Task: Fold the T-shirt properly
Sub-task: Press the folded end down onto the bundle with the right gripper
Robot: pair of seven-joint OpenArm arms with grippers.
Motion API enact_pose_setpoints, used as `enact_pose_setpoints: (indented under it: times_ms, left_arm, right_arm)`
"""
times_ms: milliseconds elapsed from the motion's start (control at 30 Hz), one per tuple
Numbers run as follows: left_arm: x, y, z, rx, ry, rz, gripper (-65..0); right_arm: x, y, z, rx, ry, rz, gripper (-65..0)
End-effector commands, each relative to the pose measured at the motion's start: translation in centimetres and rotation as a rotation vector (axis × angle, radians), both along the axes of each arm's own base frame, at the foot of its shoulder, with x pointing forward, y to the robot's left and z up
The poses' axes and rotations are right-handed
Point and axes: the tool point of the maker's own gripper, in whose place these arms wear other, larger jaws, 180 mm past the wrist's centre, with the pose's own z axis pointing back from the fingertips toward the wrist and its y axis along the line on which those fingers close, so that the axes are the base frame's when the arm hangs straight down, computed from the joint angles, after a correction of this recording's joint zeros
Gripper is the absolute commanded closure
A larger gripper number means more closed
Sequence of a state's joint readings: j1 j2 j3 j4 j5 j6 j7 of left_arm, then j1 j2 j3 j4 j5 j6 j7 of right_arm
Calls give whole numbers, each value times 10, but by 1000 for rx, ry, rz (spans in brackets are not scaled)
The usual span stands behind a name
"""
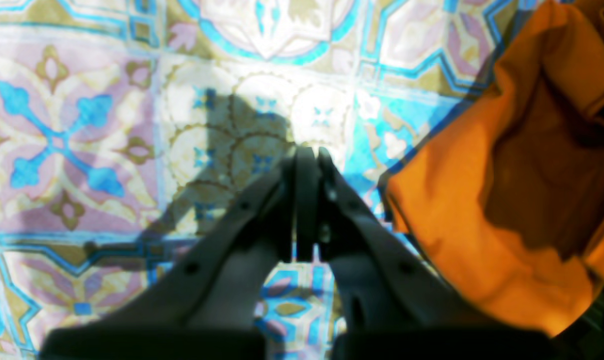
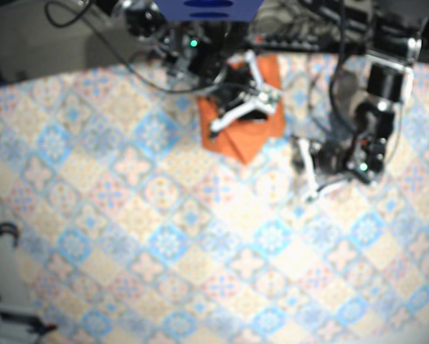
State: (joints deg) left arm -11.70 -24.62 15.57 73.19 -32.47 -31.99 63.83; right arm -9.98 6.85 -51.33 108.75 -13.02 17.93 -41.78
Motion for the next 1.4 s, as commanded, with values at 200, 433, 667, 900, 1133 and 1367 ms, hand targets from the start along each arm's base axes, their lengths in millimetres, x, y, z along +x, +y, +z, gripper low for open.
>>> enact_pose_setpoints:
  times_ms: [200, 433, 667, 900, 1133, 1367]
  left_arm:
    - [13, 2, 12, -7, -45, 0, 0]
    - [13, 4, 12, 4, -46, -2, 0]
    - [18, 8, 11, 37, -76, -9, 0]
    - [18, 9, 11, 38, -77, -8, 0]
    - [18, 9, 11, 38, -77, -8, 0]
    - [18, 10, 11, 41, -77, -8, 0]
  right_arm:
    - [4, 7, 14, 52, -24, 4, -39]
    - [4, 7, 14, 52, -24, 4, -108]
    - [3, 8, 14, 53, -23, 5, -165]
    - [1, 9, 14, 61, -12, 11, -210]
    - [4, 10, 18, 88, -23, 11, -210]
    - [36, -15, 21, 81, -48, -96, -211]
